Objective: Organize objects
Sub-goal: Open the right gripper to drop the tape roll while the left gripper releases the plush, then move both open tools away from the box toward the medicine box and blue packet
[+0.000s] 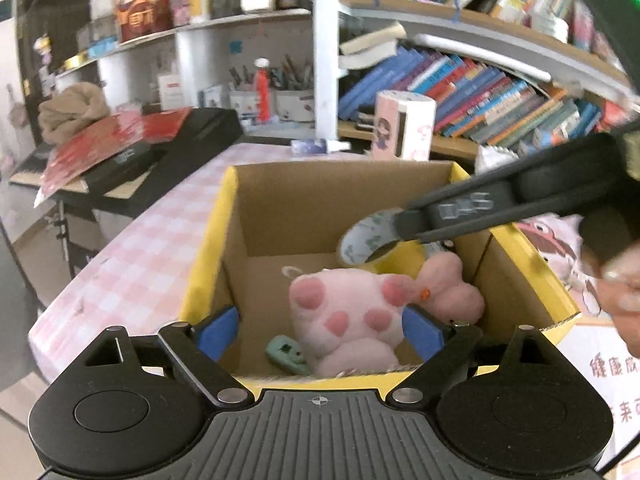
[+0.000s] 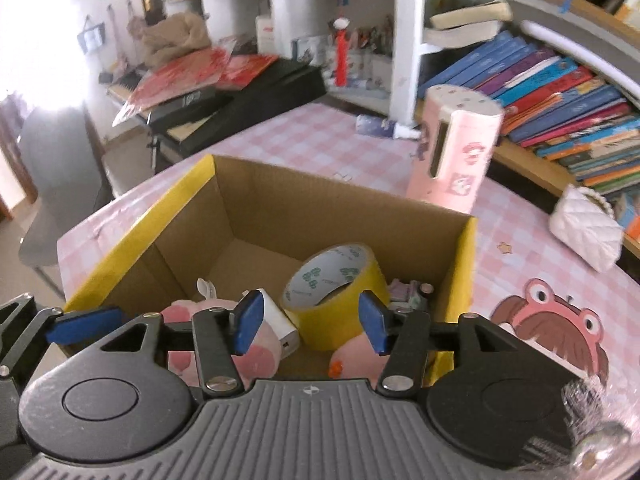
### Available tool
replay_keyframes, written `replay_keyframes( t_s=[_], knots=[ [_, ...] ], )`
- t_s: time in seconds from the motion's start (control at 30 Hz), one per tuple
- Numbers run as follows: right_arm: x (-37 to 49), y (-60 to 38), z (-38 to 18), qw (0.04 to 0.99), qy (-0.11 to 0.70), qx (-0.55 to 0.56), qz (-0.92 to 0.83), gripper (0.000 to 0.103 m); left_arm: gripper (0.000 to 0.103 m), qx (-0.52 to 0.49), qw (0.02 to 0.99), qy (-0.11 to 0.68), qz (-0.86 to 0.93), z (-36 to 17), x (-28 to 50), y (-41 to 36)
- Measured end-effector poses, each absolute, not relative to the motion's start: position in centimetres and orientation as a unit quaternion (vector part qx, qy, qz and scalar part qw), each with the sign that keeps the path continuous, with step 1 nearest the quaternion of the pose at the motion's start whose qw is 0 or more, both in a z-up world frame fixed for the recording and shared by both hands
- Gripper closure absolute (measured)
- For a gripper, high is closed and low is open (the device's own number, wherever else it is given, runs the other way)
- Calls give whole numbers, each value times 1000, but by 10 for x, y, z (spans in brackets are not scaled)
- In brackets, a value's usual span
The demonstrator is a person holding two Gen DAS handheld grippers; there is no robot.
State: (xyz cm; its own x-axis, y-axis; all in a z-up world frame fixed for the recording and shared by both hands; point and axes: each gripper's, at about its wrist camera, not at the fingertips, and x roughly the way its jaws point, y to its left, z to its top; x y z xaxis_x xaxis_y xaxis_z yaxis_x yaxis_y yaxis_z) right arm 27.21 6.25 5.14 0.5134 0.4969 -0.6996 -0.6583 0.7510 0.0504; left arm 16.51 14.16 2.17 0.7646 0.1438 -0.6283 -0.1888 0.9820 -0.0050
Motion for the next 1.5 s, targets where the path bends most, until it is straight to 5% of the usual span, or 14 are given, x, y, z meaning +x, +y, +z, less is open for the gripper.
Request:
replay_keyframes(
  t_s=[0.57,1.1,1.5],
  knots=[
    [151,5,83,940,238,-85,231,34,6,-68,948,288,120,48,74,158],
    [61,-13,39,954,259,-79,127,13,6,-46,941,310,128,32,22,144],
    [30,-34,21,950,289,-73,94,8,5,-30,935,338,103,18,0,125]
  ],
)
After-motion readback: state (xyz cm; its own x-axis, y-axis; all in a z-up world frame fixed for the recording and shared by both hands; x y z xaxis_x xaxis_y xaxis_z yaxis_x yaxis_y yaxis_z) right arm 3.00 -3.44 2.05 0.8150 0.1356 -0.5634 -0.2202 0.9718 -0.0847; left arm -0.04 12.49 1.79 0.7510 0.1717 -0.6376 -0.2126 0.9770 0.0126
